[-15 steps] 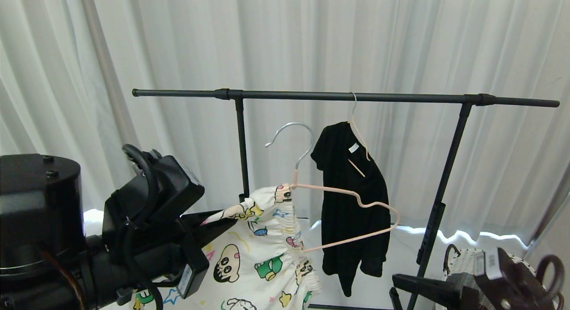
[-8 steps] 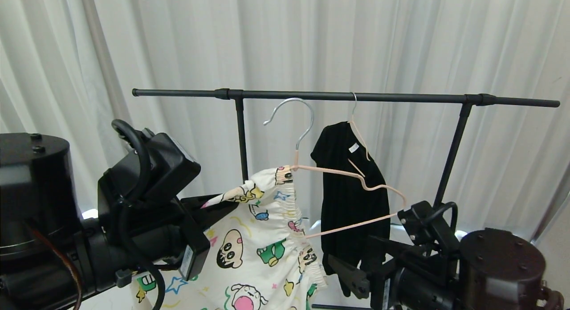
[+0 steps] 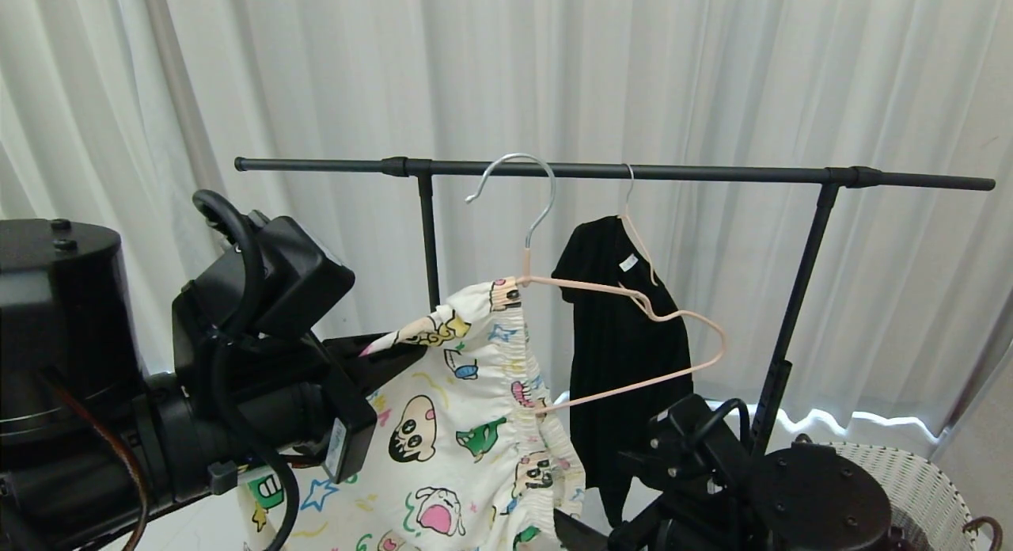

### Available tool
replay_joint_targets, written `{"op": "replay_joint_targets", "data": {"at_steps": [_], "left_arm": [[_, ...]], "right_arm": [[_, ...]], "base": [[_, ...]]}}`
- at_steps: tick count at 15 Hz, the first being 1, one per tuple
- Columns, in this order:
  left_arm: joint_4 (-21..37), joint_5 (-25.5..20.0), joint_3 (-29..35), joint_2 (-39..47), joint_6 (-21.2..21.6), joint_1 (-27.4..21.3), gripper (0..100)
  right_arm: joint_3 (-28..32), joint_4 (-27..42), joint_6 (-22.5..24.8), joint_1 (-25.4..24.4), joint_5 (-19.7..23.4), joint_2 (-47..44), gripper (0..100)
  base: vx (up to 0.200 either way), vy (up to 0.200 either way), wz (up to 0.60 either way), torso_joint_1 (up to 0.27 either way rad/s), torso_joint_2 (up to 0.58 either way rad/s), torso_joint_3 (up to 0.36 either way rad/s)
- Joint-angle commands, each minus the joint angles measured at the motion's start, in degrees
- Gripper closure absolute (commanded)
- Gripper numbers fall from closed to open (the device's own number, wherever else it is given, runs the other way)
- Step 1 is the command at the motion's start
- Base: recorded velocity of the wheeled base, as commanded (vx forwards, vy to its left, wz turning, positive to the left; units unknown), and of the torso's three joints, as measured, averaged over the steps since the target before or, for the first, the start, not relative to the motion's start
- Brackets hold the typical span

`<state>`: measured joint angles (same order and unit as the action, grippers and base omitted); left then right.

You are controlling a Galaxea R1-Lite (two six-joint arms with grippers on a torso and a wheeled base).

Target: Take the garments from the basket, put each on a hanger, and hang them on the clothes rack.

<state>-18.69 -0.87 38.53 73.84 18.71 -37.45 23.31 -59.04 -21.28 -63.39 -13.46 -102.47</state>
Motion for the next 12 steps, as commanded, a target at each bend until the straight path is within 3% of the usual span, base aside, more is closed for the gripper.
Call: {"op": "replay_joint_targets", "data": {"at_steps": [1,3,6,8,9,12], "left_arm": [[0.0,0.0,0.0,0.3,0.0,0.0,100],[-0.7,0.0,0.0,0.2,0.0,0.0,100],[-1.4,0.0,-0.1,0.2,0.2,1.8,100],[-1.5,0.0,-0.1,0.2,0.4,2.6,100],[-1.5,0.0,-0.1,0.1,0.4,2.6,100],[-1.5,0.2,-0.6,0.2,0.5,2.8,100]], "right_arm": [[0.7,0.0,0.8,-2.2,-0.1,-0.7,0],[0.4,0.0,1.3,-2.1,-1.0,-2.0,0],[0.2,0.0,1.4,-1.1,-7.5,-4.5,0],[0.2,0.1,1.4,1.2,-7.9,-4.5,0],[0.2,0.0,1.5,2.5,-7.9,-4.5,100],[0.2,0.0,3.2,5.8,-8.0,-4.2,100]], "base": [[0.000,0.000,0.00,0.000,0.00,0.000],[0.000,0.000,0.00,0.000,0.00,0.000],[0.000,0.000,0.00,0.000,0.00,0.000],[0.000,0.000,0.00,0.000,0.00,0.000],[0.000,0.000,0.00,0.000,0.00,0.000],[0.000,0.000,0.00,0.000,0.00,0.000]]}}
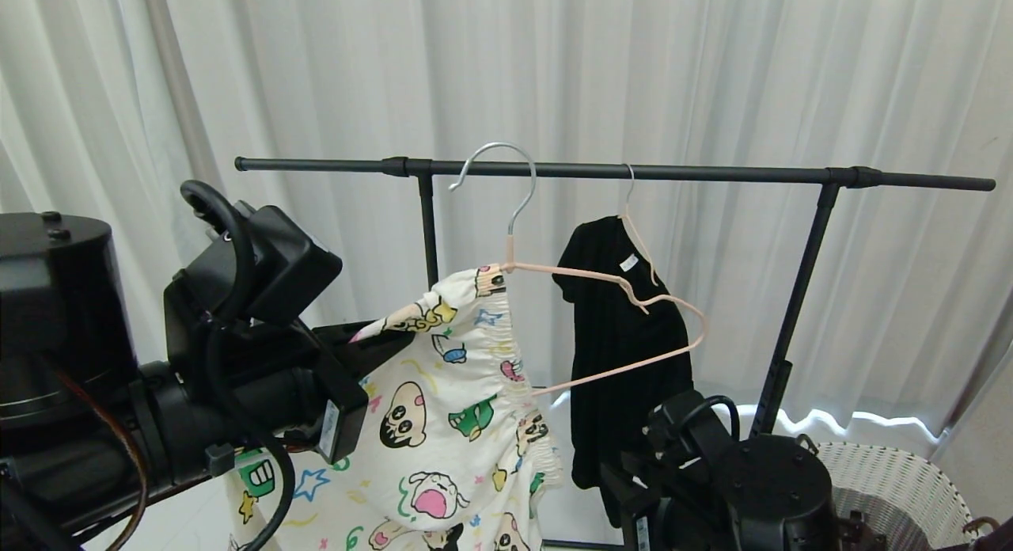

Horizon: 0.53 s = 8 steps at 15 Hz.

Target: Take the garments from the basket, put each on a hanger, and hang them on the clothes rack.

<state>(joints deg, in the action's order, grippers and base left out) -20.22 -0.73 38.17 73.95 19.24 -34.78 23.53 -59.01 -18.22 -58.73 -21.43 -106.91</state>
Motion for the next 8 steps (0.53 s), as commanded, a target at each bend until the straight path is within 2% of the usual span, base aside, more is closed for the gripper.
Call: {"op": "replay_joint_targets", "data": {"at_steps": [1,3,5,6,8], "left_arm": [[0.0,0.7,-1.1,0.1,0.2,1.3,100],[-0.1,1.2,-2.8,0.3,0.7,3.3,100],[-0.3,1.2,-2.8,0.1,0.6,3.3,100],[-1.1,1.2,-2.7,0.2,0.5,3.2,100],[-3.6,1.2,-2.8,0.6,0.4,2.4,100]], "right_arm": [[0.2,-0.2,1.1,2.9,-0.2,0.5,100],[0.1,-1.7,3.5,8.5,-0.3,1.0,100],[0.1,-2.1,5.1,11.3,1.0,2.8,100],[0.1,-2.1,5.0,10.9,2.3,3.5,100],[0.2,-2.0,4.2,5.5,3.2,3.5,100]], "base": [[0.000,0.000,0.00,0.000,0.00,0.000],[0.000,0.000,0.00,0.000,0.00,0.000],[0.000,0.000,0.00,0.000,0.00,0.000],[0.000,0.000,0.00,0.000,0.00,0.000],[0.000,0.000,0.00,0.000,0.00,0.000]]}}
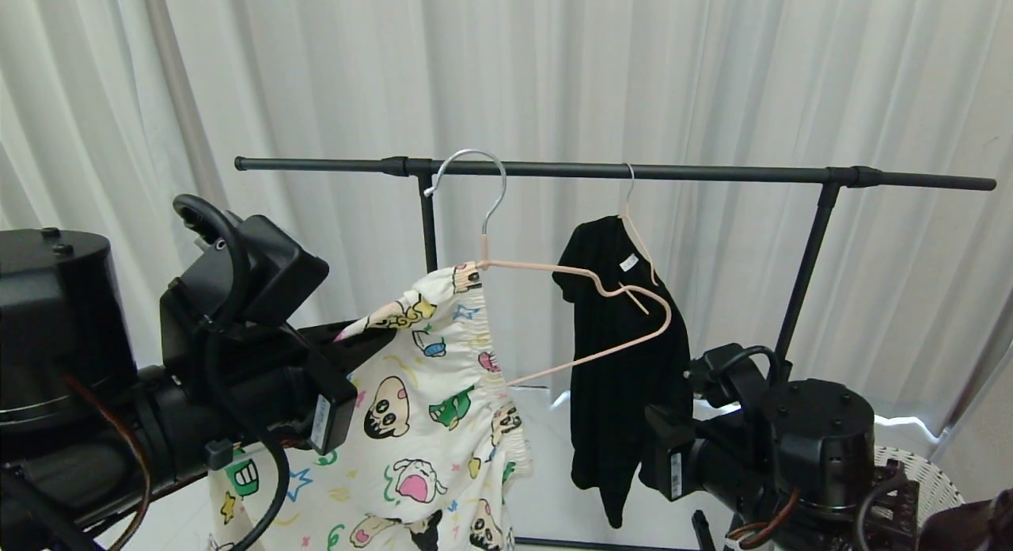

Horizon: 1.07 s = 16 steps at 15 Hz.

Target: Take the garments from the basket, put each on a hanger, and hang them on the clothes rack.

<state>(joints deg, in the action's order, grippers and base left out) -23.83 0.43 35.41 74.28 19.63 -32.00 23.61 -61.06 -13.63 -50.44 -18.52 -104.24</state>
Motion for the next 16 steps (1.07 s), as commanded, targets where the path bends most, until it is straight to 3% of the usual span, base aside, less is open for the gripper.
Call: {"op": "replay_joint_targets", "data": {"at_steps": [1,2,6,9,12,16], "left_arm": [[0.0,0.0,-0.1,0.3,0.0,-0.6,100],[0.0,-0.1,-0.1,0.1,0.0,-1.6,100],[-0.1,-0.1,-0.1,-0.3,-0.5,-5.9,100],[-0.1,-0.1,0.0,-0.3,-0.5,-7.0,100],[-0.1,-0.1,0.5,-0.2,-0.5,-7.0,100],[-0.1,-0.1,1.1,-1.3,-0.5,-6.9,100]], "right_arm": [[0.2,0.1,-0.5,-5.5,0.2,0.2,100],[0.2,0.1,-0.6,-7.1,0.1,-0.2,0],[4.1,0.1,-1.1,-12.0,0.5,0.0,0],[4.9,0.1,-1.2,-13.0,0.5,-0.3,0],[4.0,0.1,-2.0,-17.1,0.4,-0.5,0],[2.1,0.1,-2.2,-14.2,0.4,-2.0,0]], "base": [[0.000,0.000,0.00,0.000,0.00,0.000],[0.000,0.000,0.00,0.000,0.00,0.000],[0.000,0.000,0.00,0.000,0.00,0.000],[0.000,0.000,0.00,0.000,0.00,0.000],[0.000,0.000,0.00,0.000,0.00,0.000],[0.000,0.000,0.00,0.000,0.00,0.000]]}}
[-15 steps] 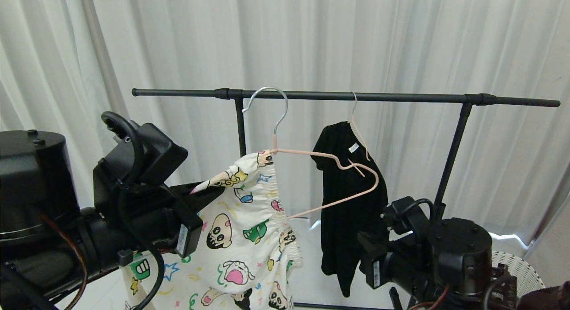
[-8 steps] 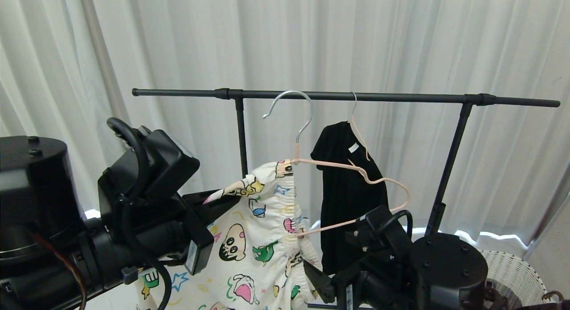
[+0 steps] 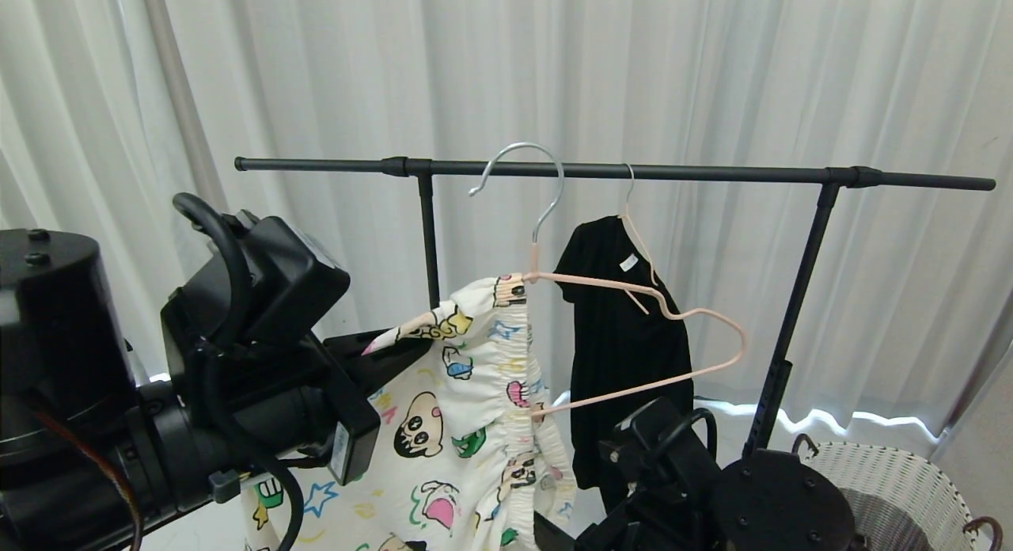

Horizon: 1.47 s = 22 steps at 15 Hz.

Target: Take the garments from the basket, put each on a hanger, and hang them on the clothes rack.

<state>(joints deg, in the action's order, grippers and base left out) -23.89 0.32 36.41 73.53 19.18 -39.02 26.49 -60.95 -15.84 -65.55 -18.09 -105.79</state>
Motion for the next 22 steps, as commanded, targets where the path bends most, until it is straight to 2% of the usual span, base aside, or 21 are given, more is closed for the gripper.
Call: {"op": "replay_joint_targets", "data": {"at_steps": [1,3,9,10,14,15,18,22], "left_arm": [[0.0,0.0,0.0,-1.0,0.0,0.1,100],[0.0,0.0,0.1,-1.2,0.0,0.0,100],[0.0,0.0,0.6,-1.1,0.0,-0.4,100],[0.0,0.0,0.7,-1.1,0.0,-0.4,100],[0.0,0.0,0.3,-1.0,0.0,0.1,100],[0.0,0.0,-0.2,-1.1,0.0,0.2,100],[-0.3,0.1,-1.9,-2.0,0.1,1.5,100],[-4.8,0.1,-7.2,-3.2,0.5,5.5,100]], "right_arm": [[-0.9,0.0,-0.5,2.5,-0.1,-0.3,0],[-0.7,0.0,-0.8,4.7,-0.1,-0.2,0],[-1.0,0.0,-0.5,2.8,-0.4,-2.1,0],[-1.0,0.0,-0.5,2.8,-0.4,-2.4,100],[-1.1,0.0,-0.5,3.1,-1.2,-2.1,100],[-1.1,0.0,-0.5,4.4,-3.0,-2.1,100],[-1.1,0.0,0.2,10.1,-4.2,-0.6,100],[-2.5,0.0,3.4,18.0,-3.9,2.0,100]], "base": [[0.000,0.000,0.00,0.000,0.00,0.000],[0.000,0.000,0.00,0.000,0.00,0.000],[0.000,0.000,0.00,0.000,0.00,0.000],[0.000,0.000,0.00,0.000,0.00,0.000],[0.000,0.000,0.00,0.000,0.00,0.000],[0.000,0.000,0.00,0.000,0.00,0.000],[0.000,0.000,0.00,0.000,0.00,0.000],[0.000,0.000,0.00,0.000,0.00,0.000]]}}
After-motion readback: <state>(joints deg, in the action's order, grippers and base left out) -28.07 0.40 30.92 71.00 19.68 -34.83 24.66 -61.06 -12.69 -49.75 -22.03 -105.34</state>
